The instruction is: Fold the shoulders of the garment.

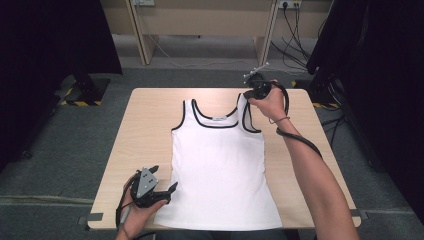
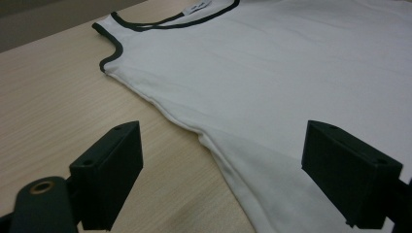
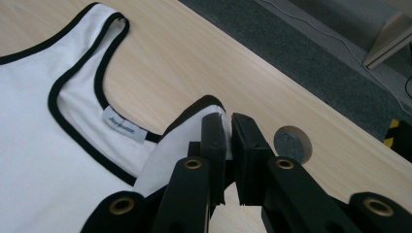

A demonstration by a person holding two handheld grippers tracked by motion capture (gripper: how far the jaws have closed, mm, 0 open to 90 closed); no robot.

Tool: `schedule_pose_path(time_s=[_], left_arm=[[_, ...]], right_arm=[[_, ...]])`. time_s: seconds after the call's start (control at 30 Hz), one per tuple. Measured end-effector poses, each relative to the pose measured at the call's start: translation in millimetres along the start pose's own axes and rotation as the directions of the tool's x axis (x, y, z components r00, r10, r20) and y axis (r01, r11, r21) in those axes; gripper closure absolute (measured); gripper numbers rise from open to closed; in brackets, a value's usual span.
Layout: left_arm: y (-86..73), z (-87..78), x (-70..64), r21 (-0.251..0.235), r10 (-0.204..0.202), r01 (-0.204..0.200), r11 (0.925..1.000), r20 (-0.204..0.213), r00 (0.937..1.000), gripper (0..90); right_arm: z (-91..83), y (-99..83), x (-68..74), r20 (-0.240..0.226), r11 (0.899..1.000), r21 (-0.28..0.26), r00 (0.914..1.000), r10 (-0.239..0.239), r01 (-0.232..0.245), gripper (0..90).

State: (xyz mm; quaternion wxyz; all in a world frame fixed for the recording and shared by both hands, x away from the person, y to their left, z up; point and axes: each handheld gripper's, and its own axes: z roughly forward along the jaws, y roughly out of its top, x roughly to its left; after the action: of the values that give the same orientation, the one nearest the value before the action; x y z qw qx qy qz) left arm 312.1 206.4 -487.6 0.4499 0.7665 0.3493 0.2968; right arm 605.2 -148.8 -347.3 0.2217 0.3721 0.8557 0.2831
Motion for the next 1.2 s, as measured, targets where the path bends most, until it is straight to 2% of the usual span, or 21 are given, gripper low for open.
schedule_pose_path(time_s=[0.13, 0.27, 0.5, 0.63, 0.73, 0.77, 0.93, 1.2], left_arm=[[0.1, 0.0, -0.1, 0.003, 0.001, -0.001, 1.0, -0.003, 1.0, 14.1], [0.2, -0.1, -0.1, 0.006, 0.003, -0.003, 1.0, -0.005, 1.0, 14.1], [0.1, 0.0, 0.0, 0.001, -0.003, 0.003, 1.0, -0.003, 1.0, 14.1], [0.2, 0.1, 0.1, 0.003, -0.004, 0.004, 1.0, -0.003, 1.0, 14.4], [0.2, 0.0, 0.0, 0.003, -0.002, 0.002, 1.0, -0.004, 1.0, 14.4], [0.2, 0.1, -0.2, 0.004, 0.0, 0.0, 1.0, -0.005, 1.0, 14.4], [0.2, 0.1, -0.4, 0.004, 0.003, -0.003, 1.0, -0.005, 1.0, 14.4], [0.3, 0.3, -0.8, 0.005, 0.003, -0.003, 1.0, -0.005, 1.0, 14.4]], right_arm=[[-5.9, -6.1, 13.8, -0.044, 0.999, -0.021, 0.9983, -0.038, 0.037, 84.9], [-9.8, -14.5, 25.6, -0.103, 0.998, -0.051, 0.9941, -0.033, 0.028, 84.9], [-10.4, -33.6, 44.8, -0.17, 0.996, -0.081, 0.9841, -0.051, 0.037, 84.9], [-10.3, -44.3, 57.0, -0.23, 0.995, -0.1, 0.9722, -0.046, 0.023, 84.9], [-9.0, -52.4, 68.2, -0.28, 0.994, -0.107, 0.9591, -0.04, 0.011, 84.9], [-7.6, -54.9, 72.4, -0.289, 0.994, -0.103, 0.956, -0.049, 0.02, 84.9], [-1.0, -64.5, 87.8, -0.323, 0.995, -0.093, 0.9441, -0.065, 0.037, 84.9], [8.3, -71.7, 104.1, -0.353, 0.995, -0.082, 0.932, -0.084, 0.058, 84.5]])
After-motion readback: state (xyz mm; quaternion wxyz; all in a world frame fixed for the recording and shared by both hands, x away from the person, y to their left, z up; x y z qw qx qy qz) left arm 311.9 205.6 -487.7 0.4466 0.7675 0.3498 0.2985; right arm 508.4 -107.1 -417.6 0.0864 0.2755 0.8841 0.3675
